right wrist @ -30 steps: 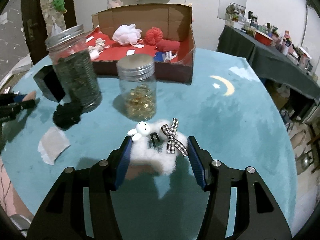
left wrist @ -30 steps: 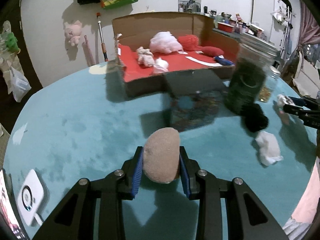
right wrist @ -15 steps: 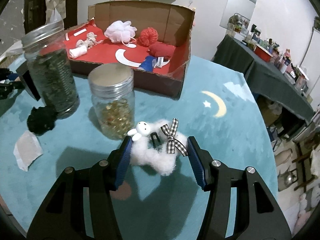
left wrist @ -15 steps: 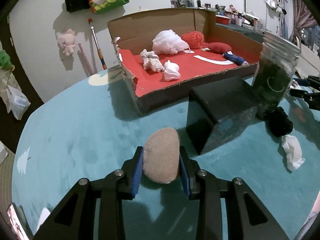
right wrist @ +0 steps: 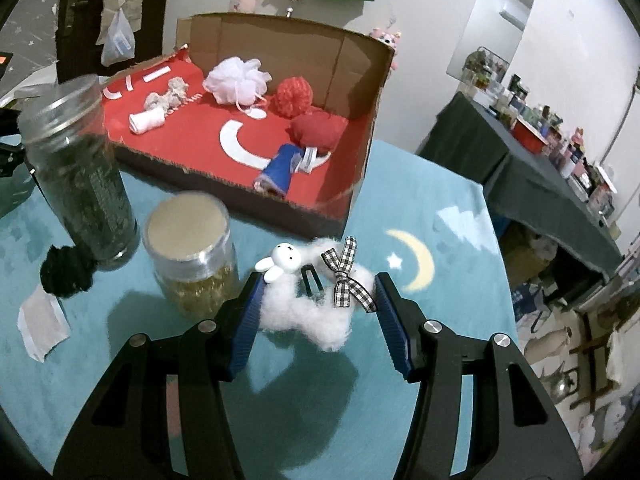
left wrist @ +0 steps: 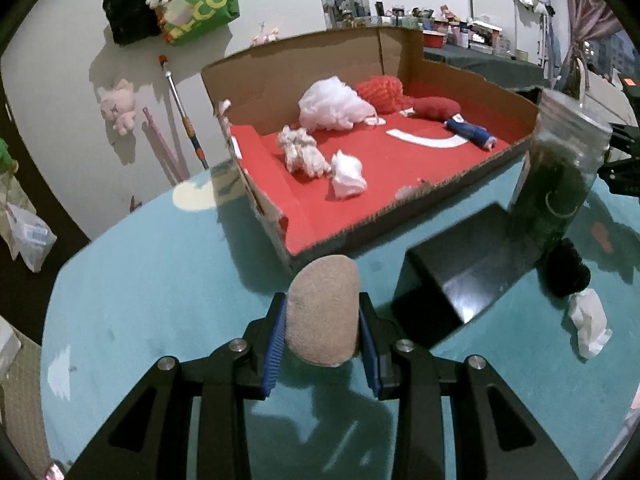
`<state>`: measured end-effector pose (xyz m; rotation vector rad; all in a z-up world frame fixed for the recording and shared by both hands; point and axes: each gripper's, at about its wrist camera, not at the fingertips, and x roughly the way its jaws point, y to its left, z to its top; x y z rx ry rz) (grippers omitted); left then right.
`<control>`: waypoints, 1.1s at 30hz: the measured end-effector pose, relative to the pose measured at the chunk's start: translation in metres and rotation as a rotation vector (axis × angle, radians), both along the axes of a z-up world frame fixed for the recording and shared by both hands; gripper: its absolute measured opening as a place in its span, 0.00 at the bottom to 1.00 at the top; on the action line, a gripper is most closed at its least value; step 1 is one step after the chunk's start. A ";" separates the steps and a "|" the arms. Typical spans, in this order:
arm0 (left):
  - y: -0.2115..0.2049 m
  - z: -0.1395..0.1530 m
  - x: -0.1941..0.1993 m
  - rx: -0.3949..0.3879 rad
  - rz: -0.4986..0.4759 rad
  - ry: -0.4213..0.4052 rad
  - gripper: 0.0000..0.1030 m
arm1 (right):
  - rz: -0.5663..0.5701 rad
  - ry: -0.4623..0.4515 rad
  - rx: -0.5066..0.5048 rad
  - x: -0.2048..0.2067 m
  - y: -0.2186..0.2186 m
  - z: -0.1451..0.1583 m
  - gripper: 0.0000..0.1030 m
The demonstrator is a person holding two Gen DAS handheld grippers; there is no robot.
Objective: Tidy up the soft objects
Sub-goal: 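Carry the tan pad with the left tool while the right tool carries the plush into the box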
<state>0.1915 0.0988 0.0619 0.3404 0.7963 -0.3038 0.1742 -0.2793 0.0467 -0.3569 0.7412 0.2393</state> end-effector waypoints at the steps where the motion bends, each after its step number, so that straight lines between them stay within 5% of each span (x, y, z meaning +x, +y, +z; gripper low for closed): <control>1: -0.001 0.003 0.001 -0.003 -0.006 -0.001 0.34 | 0.008 -0.003 -0.002 0.001 0.000 0.003 0.52; 19: -0.059 0.044 0.062 -0.022 -0.110 0.027 0.35 | 0.127 -0.021 0.030 0.052 0.023 0.045 0.52; 25: -0.084 0.040 0.108 -0.024 -0.114 0.113 0.35 | 0.214 0.062 0.116 0.100 0.052 0.049 0.52; 33: -0.120 0.018 0.164 0.072 -0.115 0.189 0.36 | 0.261 0.223 0.127 0.172 0.098 0.028 0.52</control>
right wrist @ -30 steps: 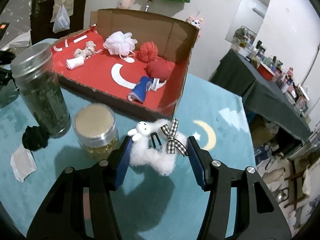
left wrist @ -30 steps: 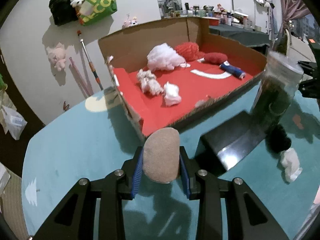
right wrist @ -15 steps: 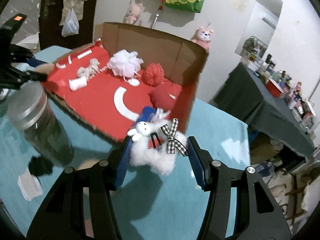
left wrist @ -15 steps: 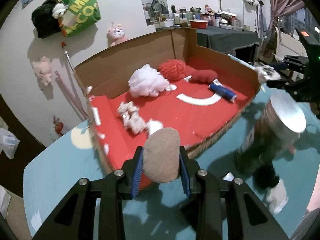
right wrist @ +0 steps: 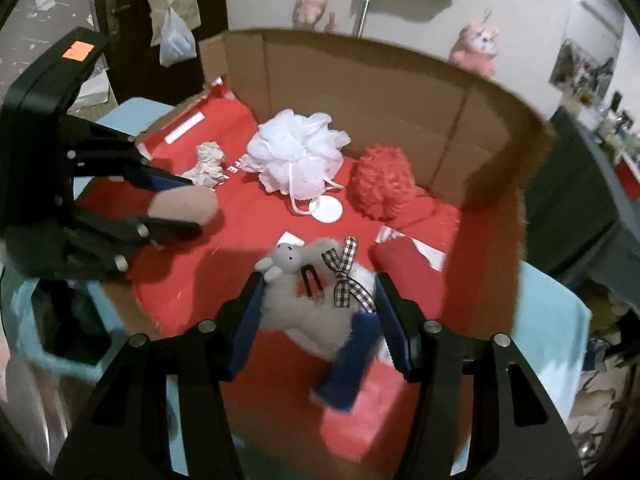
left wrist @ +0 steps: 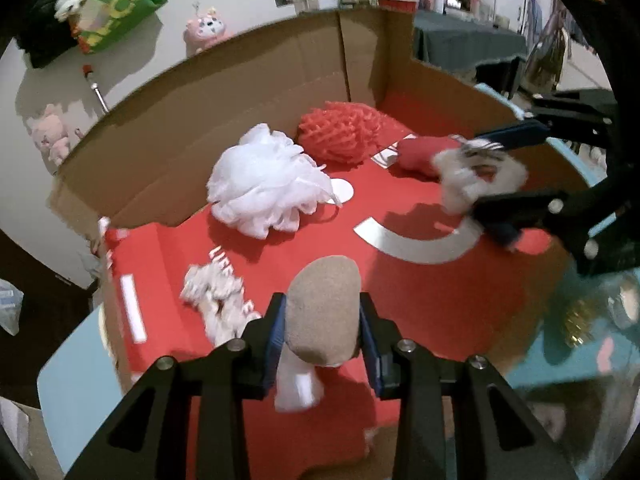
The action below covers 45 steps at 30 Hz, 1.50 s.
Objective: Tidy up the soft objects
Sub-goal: 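Carry the tan pad with the left tool while the right tool carries the plush into the box, then open both tools to drop the pad and plush into the box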
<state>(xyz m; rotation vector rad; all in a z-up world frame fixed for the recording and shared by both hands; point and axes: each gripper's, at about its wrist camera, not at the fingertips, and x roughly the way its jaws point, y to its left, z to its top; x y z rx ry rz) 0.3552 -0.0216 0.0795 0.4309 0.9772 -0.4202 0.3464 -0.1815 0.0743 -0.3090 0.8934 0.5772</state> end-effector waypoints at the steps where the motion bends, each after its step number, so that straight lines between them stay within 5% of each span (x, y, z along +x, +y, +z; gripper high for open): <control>1: -0.004 -0.003 0.006 0.013 -0.001 0.008 0.36 | 0.004 0.024 -0.001 0.007 0.003 -0.004 0.52; 12: -0.016 -0.022 0.041 0.046 -0.021 0.058 0.40 | 0.006 0.172 -0.021 0.055 0.023 -0.026 0.52; 45: -0.008 -0.030 0.050 0.011 -0.019 0.049 0.56 | -0.041 0.254 -0.056 0.075 0.034 -0.042 0.56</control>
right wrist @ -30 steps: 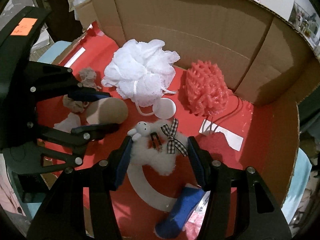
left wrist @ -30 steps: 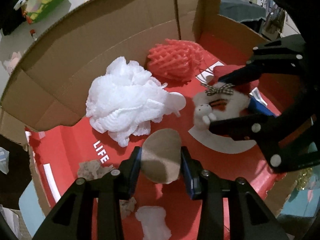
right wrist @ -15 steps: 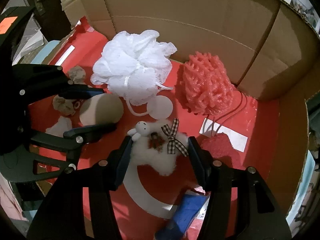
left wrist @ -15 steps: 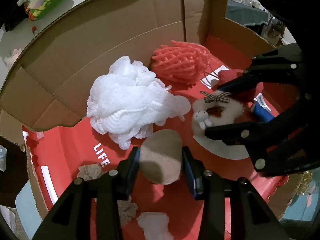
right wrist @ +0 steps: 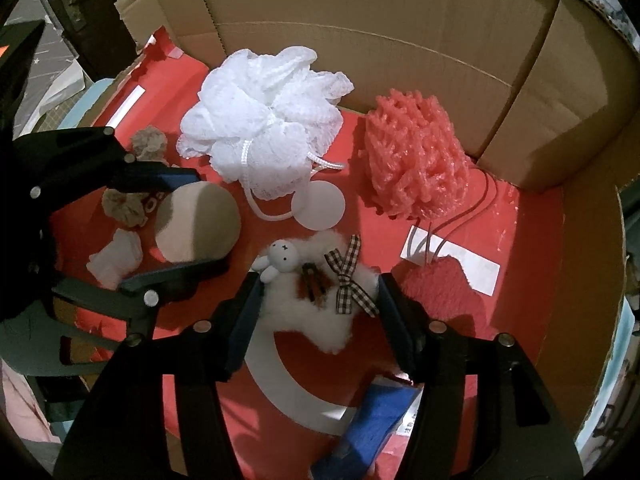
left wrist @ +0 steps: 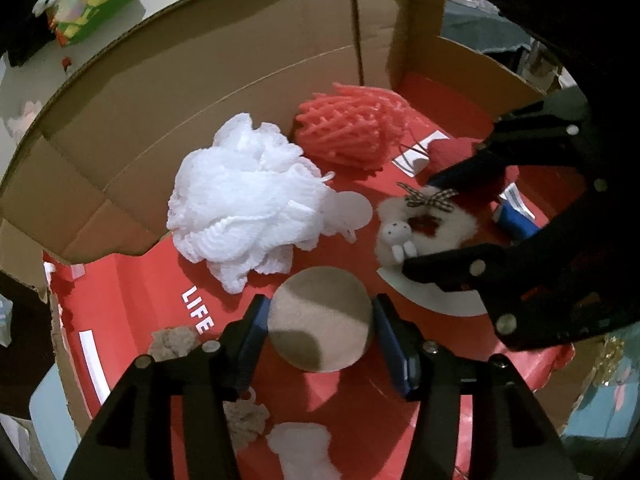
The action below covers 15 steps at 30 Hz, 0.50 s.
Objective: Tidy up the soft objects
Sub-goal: 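Open both tools to drop the pad and plush into the box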
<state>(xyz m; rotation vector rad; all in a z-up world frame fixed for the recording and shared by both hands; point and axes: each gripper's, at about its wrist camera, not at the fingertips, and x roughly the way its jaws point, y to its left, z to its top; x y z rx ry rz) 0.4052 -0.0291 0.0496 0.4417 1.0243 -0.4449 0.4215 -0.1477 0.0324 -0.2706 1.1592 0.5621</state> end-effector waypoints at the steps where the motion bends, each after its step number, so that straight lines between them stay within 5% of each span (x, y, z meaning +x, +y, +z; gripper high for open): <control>1: 0.000 0.000 -0.001 0.002 -0.003 -0.003 0.58 | -0.002 0.001 0.000 0.001 0.000 0.000 0.56; 15: 0.004 0.033 -0.034 -0.056 0.045 -0.047 0.68 | -0.032 -0.030 0.046 -0.021 -0.007 0.029 0.63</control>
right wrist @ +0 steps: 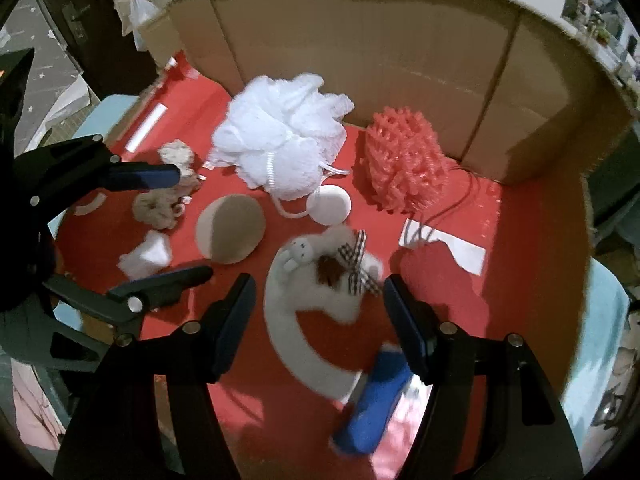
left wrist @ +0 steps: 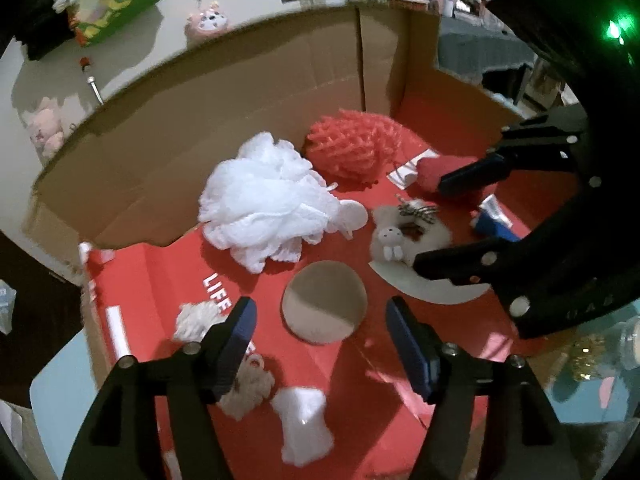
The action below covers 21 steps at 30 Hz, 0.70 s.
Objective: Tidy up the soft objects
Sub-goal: 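Open both tools to drop the pad and plush into the box, then withdraw both tools from the box toward the table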
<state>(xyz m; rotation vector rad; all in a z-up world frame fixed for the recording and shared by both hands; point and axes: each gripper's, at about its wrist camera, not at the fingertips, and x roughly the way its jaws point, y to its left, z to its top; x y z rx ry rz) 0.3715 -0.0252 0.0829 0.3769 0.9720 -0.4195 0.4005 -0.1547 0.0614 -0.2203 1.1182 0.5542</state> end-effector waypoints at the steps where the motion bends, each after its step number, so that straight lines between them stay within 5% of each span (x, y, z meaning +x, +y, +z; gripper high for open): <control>1: 0.002 0.003 -0.002 -0.008 0.003 -0.006 0.69 | -0.007 -0.011 0.002 -0.007 -0.003 0.007 0.64; 10: 0.019 0.080 -0.089 -0.111 0.033 -0.179 0.92 | -0.062 -0.182 0.019 -0.090 -0.024 0.083 0.79; 21: 0.027 0.128 -0.212 -0.206 0.087 -0.454 1.00 | -0.117 -0.393 0.072 -0.216 -0.046 0.128 0.89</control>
